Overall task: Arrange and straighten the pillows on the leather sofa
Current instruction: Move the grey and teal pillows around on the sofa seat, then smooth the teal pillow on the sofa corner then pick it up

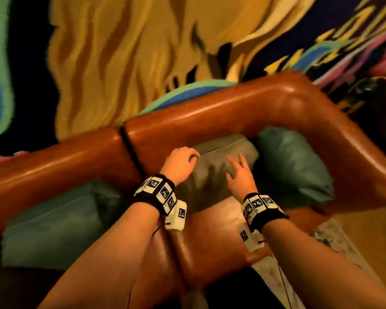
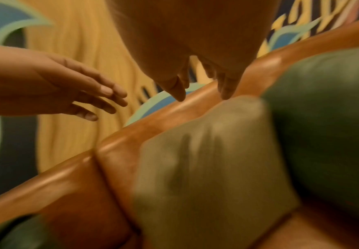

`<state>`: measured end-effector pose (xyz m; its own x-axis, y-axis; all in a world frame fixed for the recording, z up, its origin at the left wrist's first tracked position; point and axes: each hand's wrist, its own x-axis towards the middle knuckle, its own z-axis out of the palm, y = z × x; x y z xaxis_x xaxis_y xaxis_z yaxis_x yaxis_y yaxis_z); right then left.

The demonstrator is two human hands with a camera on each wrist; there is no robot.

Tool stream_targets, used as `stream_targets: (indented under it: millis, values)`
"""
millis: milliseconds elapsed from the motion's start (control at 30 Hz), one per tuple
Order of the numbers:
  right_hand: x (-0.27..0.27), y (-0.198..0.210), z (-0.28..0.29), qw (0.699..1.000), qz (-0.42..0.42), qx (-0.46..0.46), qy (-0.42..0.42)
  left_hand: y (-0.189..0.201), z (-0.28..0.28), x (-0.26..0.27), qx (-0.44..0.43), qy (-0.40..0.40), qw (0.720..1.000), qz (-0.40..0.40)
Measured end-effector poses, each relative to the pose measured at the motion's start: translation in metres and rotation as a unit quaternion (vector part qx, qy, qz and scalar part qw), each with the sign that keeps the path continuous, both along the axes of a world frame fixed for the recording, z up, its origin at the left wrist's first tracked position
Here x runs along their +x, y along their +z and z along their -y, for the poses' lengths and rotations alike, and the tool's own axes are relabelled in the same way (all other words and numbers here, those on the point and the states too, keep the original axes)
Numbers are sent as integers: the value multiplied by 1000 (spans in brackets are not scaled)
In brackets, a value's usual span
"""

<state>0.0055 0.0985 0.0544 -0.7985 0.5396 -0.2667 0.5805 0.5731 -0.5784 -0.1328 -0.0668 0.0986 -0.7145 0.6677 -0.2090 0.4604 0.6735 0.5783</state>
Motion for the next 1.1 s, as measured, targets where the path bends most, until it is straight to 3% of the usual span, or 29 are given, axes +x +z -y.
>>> stream_targets:
  millis: [133, 300, 500, 733, 833, 933, 1033, 1100]
  values:
    - [83, -12, -150, 977, 39, 29, -205, -9, -159, 48, 11, -116, 993, 22]
    - [155, -39, -257, 898, 124, -53, -420, -39, -294, 93, -57, -236, 970, 34]
    - [160, -73, -289, 925, 192, -125, -305, -61, -356, 119, -110, -262, 958, 34]
    - [166, -79, -289, 903, 261, -216, -265, -72, -393, 120, -187, -195, 963, 5]
    - [173, -72, -298, 890, 223, -237, -319, -72, -404, 115, -178, -122, 974, -62]
    - [197, -64, -308, 857, 166, -272, -405, -72, -413, 107, -184, -85, 978, -41]
    - [224, -69, -310, 824, 98, -275, -486, -71, -422, 99, -228, -139, 964, 12]
    - [240, -66, -305, 810, 65, -251, -526, -75, -430, 100, -273, -200, 937, 83]
